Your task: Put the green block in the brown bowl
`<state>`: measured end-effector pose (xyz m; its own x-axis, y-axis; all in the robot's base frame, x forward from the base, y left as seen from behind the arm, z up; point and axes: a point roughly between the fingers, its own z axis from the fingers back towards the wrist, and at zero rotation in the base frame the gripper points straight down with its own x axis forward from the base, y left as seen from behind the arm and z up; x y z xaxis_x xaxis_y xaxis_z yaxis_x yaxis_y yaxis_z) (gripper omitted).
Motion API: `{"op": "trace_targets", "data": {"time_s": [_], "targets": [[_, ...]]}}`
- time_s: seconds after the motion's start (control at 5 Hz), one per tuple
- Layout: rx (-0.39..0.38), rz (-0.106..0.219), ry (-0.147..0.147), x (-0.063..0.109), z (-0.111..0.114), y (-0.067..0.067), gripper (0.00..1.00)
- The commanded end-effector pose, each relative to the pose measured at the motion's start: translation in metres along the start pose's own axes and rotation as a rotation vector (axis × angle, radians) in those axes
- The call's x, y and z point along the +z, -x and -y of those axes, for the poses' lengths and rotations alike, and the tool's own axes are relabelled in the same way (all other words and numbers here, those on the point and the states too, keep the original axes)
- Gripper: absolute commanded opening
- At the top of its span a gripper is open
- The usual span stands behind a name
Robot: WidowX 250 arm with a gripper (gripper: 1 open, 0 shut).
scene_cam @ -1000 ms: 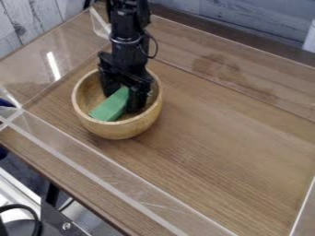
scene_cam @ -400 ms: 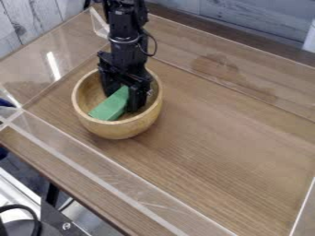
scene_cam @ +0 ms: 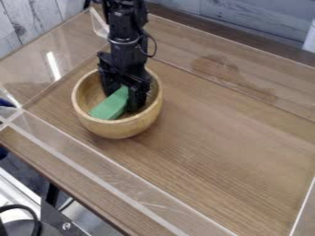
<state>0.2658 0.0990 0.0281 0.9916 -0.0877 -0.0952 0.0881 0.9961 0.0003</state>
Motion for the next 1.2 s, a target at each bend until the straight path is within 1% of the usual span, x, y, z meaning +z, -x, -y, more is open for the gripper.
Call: {"op": "trace_targets", "data": {"time_s": [0.0,0.2,0.6,1.0], "targets": [[-0.001,0.056,-0.020,0.005,-0.004,-0.002,0.00],[0.000,0.077,-0.024,0.001,-0.003,-0.002,0.00],[0.015,0.095,-0.041,-0.003,0.003,-0.006,0.00],[0.037,0.119,-0.062,-0.009,0.004,-0.010,0.00]]}}
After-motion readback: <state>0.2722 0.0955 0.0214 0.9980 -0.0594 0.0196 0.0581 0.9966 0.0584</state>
